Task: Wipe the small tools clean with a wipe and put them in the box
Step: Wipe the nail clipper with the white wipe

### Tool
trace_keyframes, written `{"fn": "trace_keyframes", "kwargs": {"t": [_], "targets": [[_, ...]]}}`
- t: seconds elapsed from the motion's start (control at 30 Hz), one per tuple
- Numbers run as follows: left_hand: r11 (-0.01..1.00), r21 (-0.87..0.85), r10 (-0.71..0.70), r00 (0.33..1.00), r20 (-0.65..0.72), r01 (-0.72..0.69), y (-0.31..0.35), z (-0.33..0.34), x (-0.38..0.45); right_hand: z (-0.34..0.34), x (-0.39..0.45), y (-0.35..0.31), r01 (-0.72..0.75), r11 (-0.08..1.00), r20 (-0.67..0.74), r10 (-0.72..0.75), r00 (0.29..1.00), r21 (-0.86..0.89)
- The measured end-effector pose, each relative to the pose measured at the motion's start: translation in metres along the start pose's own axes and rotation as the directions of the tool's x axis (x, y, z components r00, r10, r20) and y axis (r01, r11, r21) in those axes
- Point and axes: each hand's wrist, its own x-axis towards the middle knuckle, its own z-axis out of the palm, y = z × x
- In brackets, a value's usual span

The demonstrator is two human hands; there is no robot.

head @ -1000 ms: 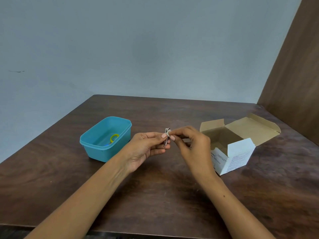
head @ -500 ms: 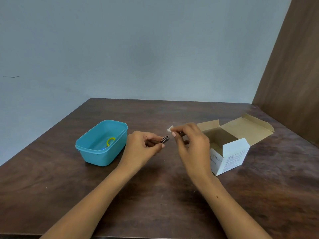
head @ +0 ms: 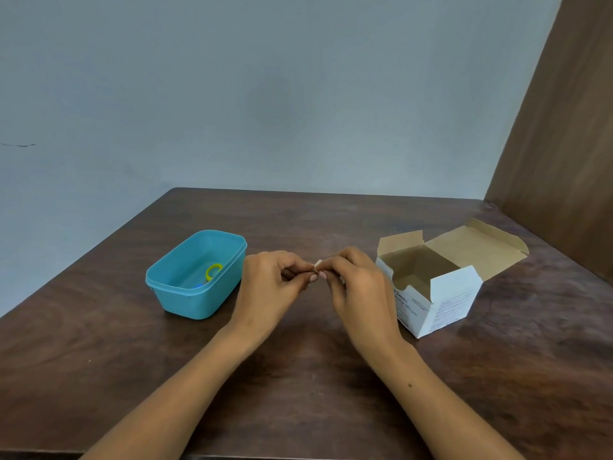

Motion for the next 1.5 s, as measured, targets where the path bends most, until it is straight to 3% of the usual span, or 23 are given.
{"fn": "trace_keyframes", "kwargs": {"t": [0.13,0.3,0.57,0.77,0.97,1.1,1.13,1.2,1.33,1.43,1.5], "targets": [[0.978,-0.163,-0.132,0.991,0.023,0.133,-0.001,0.002,0.001,-0.001,0.002,0.008,-0.137,0.990,-0.097,0.140,0.985,0.036],[0.836,-0.435,-0.306,0.942,0.137,0.335,-0.002,-0.001,0.006,-0.010,0.007,0.005,-0.285,0.891,-0.123,0.346,0.930,0.355],[0.612,-0.602,-0.425,0.855,0.296,0.513,0.000,-0.005,0.007,-0.013,0.009,0.000,-0.261,0.822,0.000,0.303,0.953,0.506],[0.424,-0.684,-0.492,0.785,0.376,0.593,0.004,-0.004,0.007,-0.016,0.009,-0.002,-0.326,0.658,0.074,0.380,0.922,0.678],[0.301,-0.714,-0.513,0.738,0.437,0.632,0.006,-0.003,0.008,-0.021,0.011,-0.003,-0.387,0.484,0.172,0.430,0.886,0.785],[0.245,-0.732,-0.515,0.725,0.457,0.636,0.005,-0.005,0.010,-0.023,0.011,-0.002,-0.435,0.184,0.296,0.501,0.813,0.882],[0.238,-0.734,-0.513,0.724,0.461,0.636,0.005,-0.005,0.010,-0.023,0.012,-0.002,-0.425,0.161,0.292,0.516,0.806,0.891],[0.235,-0.728,-0.515,0.718,0.469,0.644,0.005,-0.005,0.010,-0.022,0.012,-0.003,-0.411,0.257,0.232,0.522,0.821,0.875],[0.238,-0.717,-0.520,0.709,0.476,0.655,0.006,-0.005,0.010,-0.017,0.010,-0.004,-0.366,0.567,0.126,0.417,0.900,0.738],[0.234,-0.714,-0.530,0.703,0.475,0.660,0.005,-0.005,0.009,-0.016,0.009,0.000,-0.228,0.809,-0.010,0.278,0.961,0.542],[0.228,-0.715,-0.540,0.697,0.473,0.661,0.005,-0.004,0.008,-0.016,0.008,0.002,-0.109,0.913,-0.095,0.158,0.983,0.393]]}}
